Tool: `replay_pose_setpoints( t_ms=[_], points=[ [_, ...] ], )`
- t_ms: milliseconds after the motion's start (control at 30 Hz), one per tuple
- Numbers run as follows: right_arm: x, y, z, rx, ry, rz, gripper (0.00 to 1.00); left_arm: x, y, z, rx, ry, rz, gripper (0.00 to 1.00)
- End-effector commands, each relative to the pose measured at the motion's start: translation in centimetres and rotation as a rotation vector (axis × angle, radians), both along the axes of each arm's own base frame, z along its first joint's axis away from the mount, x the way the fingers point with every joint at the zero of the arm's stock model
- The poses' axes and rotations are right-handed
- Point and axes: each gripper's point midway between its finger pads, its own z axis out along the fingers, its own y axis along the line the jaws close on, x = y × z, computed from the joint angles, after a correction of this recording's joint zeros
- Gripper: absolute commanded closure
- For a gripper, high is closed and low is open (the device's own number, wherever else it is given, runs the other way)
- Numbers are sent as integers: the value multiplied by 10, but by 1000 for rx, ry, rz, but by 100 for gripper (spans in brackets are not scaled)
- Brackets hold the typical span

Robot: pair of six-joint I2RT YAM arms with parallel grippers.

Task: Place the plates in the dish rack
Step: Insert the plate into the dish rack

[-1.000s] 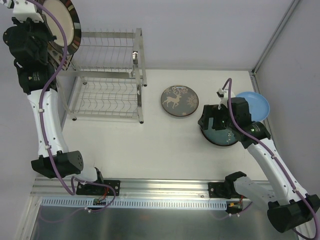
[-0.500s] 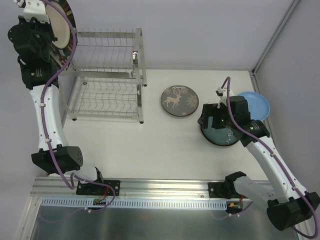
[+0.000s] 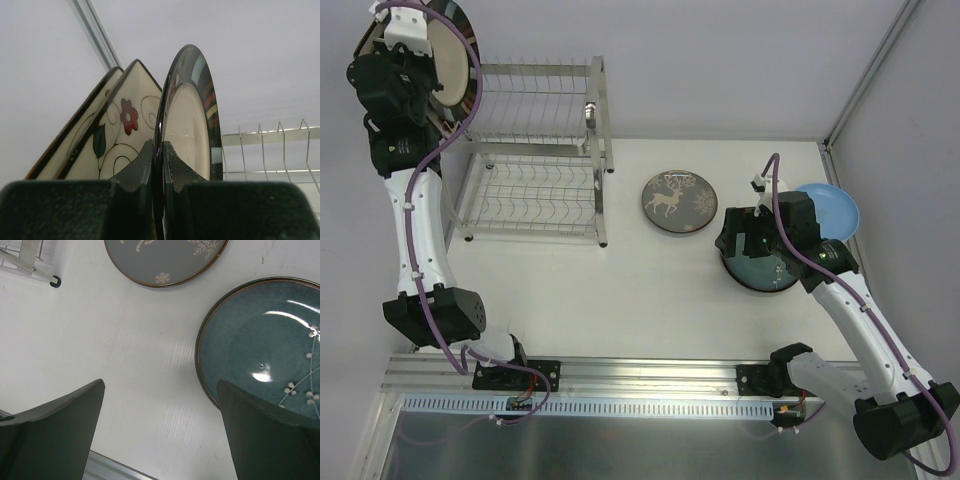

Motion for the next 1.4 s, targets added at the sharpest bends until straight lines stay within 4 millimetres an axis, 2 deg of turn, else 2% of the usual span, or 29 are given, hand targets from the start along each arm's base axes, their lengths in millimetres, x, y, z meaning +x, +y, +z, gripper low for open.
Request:
replay_pose_setpoints(
  t_ms=[0, 400, 500, 533, 733, 867, 933, 1000, 1167, 1200, 1267, 1300, 1367],
  points=[
    [5, 2, 21, 10, -64, 12, 0, -40, -6, 81, 128, -266, 15, 100],
    [4, 3, 21, 17, -63, 16, 0, -34, -5, 56, 105, -216, 12, 98],
    [3, 2, 21, 20, -65, 15, 0, -33, -5, 53, 90, -211, 9, 90],
    [2, 2, 21, 18, -65, 16, 0, -33, -4, 52, 82, -210, 9, 84],
    [0, 1, 22, 19, -71, 15, 0, -36, -8, 53, 58, -215, -3, 73],
    [-1, 1, 24, 22, -76, 18, 0, -43, -10, 59, 36, -236, -12, 60],
    [-1, 1, 26, 25, -78, 18, 0, -50, -14, 65, 15, -251, -27, 54],
    [-1, 2, 26, 27, -79, 18, 1, -58, -19, 71, -13, -270, -44, 44],
    [1, 5, 34, 49, -91, 19, 0, -74, -28, 71, -88, -286, -81, 23],
    [2, 6, 34, 53, -87, 19, 0, -83, -32, 76, -116, -303, -96, 16],
    [4, 8, 36, 63, -85, 14, 0, -89, -36, 68, -159, -294, -113, 8],
    [6, 9, 36, 74, -76, 4, 0, -97, -40, 64, -196, -292, -130, 1],
    [8, 11, 39, 93, -76, -9, 0, -107, -49, 60, -232, -290, -163, 1]
  ],
)
